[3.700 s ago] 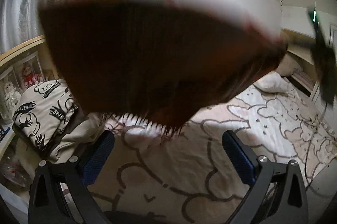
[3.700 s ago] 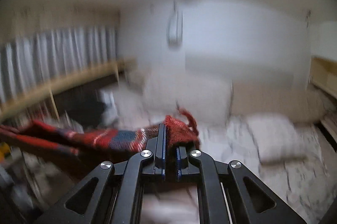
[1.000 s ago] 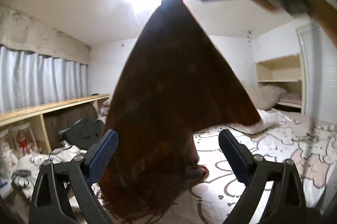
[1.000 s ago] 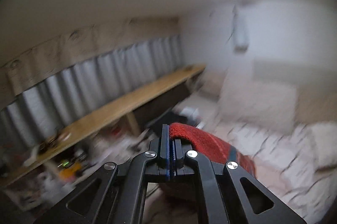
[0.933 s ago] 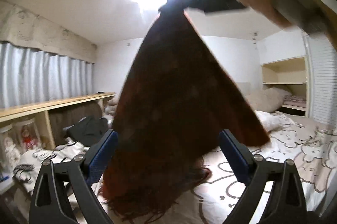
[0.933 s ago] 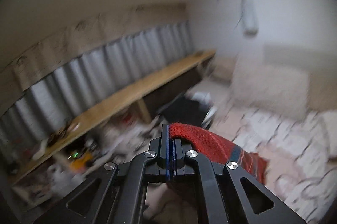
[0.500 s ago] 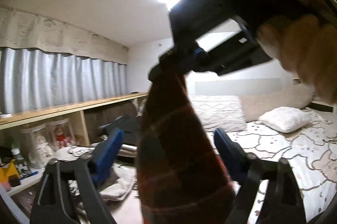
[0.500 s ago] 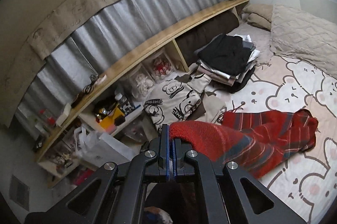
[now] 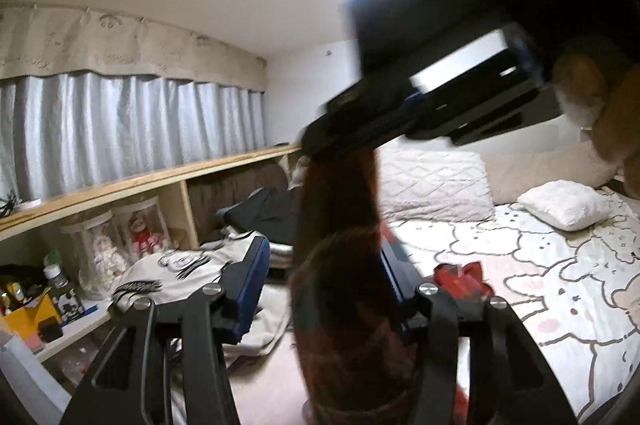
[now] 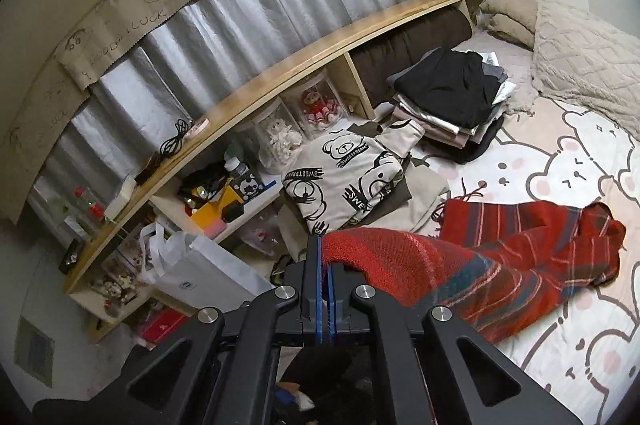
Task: Fold clothes
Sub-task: 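Grasp the hanging blanket edge with the left tool while the right tool holds its corner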
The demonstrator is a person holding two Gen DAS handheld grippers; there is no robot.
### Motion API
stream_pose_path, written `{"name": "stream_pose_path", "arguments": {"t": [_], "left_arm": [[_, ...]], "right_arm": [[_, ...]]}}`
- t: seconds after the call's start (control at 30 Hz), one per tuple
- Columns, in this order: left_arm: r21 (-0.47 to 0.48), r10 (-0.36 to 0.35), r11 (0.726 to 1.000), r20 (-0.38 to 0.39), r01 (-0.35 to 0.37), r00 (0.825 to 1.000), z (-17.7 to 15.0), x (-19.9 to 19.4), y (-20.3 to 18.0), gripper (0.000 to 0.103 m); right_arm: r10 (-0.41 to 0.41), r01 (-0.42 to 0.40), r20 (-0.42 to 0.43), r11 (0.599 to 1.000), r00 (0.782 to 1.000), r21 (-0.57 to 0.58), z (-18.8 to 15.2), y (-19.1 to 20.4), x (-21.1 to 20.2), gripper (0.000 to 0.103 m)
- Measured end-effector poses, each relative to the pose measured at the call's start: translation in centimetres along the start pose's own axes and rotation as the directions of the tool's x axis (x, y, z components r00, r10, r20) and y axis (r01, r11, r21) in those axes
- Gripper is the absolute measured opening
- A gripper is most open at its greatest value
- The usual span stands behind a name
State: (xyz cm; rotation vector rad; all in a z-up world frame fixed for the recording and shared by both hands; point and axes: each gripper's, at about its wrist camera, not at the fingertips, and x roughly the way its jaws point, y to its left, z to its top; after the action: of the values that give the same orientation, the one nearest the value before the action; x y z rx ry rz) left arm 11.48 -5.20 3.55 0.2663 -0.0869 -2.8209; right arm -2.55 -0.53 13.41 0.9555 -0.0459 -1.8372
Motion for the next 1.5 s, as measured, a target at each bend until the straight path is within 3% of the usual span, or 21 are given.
{"name": "stream_pose_path", "arguments": {"t": [0.3,0.37,0.4,0.43,0.47,0.6,0.93,1.2,1.33,1.5], "left_arm": [[-0.010,0.067,0.998,-0.103,-0.069,0.992,-2.7,0.2,3.1,0.052],[-0.012,0.036,0.999,-0.119,-0.038,0.992,-3.3,0.3,3.3,0.052],[-0.013,0.010,1.000,-0.126,-0.011,0.992,-3.5,0.4,3.3,0.046],[-0.009,-0.026,1.000,-0.135,0.025,0.991,-3.9,0.4,3.2,0.032],[0.000,-0.056,0.998,-0.146,0.057,0.988,-4.2,0.5,3.0,0.027],[0.060,-0.113,0.991,-0.157,0.124,0.981,-5.3,0.1,1.9,0.022],[0.146,-0.082,0.984,-0.138,0.102,0.987,-6.3,-0.1,1.4,0.022],[0.358,-0.049,0.931,-0.077,0.073,0.996,-8.8,-1.5,-2.2,0.023],[0.452,-0.021,0.892,-0.026,0.031,0.999,-10.0,-1.7,-3.9,0.049],[0.500,0.023,0.865,0.031,-0.036,0.999,-10.7,-1.2,-5.1,0.049]], "right_arm": [[-0.002,0.001,0.026,1.000,1.000,0.022,0.0,-0.3,1.0,0.002],[-0.002,0.001,0.031,0.999,1.000,0.036,0.1,-0.5,1.1,0.002],[-0.005,0.003,0.035,0.999,0.999,0.044,0.1,-0.7,1.1,0.002],[-0.007,0.005,0.039,0.999,0.999,0.053,0.2,-0.9,1.1,0.002],[-0.011,0.008,0.044,0.998,0.999,0.064,0.3,-1.2,1.1,0.002],[-0.026,0.019,0.064,0.994,0.998,0.110,0.9,-2.5,0.8,0.002],[-0.035,0.022,0.080,0.987,0.996,0.156,1.5,-4.3,0.6,0.002],[0.012,-0.030,0.095,0.980,0.995,0.198,2.6,-4.6,0.3,0.002],[0.025,-0.046,0.109,0.979,0.994,0.196,3.3,-4.2,-0.2,0.002],[0.027,-0.053,0.140,0.981,0.990,0.185,4.1,-3.6,-1.3,0.002]]}}
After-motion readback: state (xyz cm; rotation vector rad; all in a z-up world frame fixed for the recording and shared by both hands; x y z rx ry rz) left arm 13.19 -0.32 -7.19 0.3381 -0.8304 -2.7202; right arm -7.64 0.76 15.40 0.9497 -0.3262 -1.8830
